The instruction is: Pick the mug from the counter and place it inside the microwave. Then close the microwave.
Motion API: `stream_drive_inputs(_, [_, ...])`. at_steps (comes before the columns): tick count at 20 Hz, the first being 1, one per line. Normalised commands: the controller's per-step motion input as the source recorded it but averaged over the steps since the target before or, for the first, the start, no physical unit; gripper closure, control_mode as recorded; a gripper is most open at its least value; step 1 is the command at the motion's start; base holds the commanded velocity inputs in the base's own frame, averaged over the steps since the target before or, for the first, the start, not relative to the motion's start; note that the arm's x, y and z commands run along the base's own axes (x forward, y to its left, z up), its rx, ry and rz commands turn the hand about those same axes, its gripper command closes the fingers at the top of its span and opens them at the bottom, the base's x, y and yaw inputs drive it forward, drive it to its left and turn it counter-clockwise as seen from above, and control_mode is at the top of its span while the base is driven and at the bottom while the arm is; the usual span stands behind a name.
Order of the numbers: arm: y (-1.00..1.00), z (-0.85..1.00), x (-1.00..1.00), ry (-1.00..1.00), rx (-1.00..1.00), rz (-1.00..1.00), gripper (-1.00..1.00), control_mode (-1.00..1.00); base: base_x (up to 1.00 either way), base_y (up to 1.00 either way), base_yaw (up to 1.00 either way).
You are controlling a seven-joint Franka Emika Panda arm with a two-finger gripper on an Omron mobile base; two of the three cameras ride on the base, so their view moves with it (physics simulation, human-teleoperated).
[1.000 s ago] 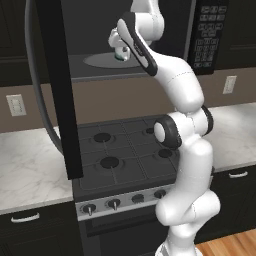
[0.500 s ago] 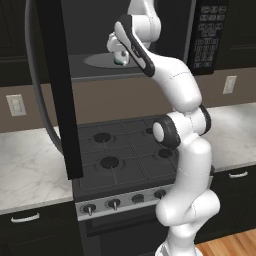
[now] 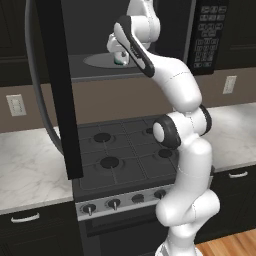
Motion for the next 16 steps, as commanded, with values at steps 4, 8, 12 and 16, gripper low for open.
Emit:
stream_drive_inputs(4, [0.0, 0.0, 0.03, 0.0, 0.0, 0.0, 1.0, -1.0, 0.0, 0.0, 0.0])
stream_drive_inputs(8, [0.0, 0.0, 0.0, 0.0, 0.0, 0.0, -1.0, -1.0, 0.0, 0.0, 0.0])
stream_drive_inputs(12, [0.0, 0.0, 0.0, 0.0, 0.0, 0.0, -1.0, -1.0, 0.0, 0.0, 0.0])
stream_drive_inputs(16, [0.0, 0.0, 0.0, 0.0, 0.0, 0.0, -1.0, -1.0, 0.0, 0.0, 0.0])
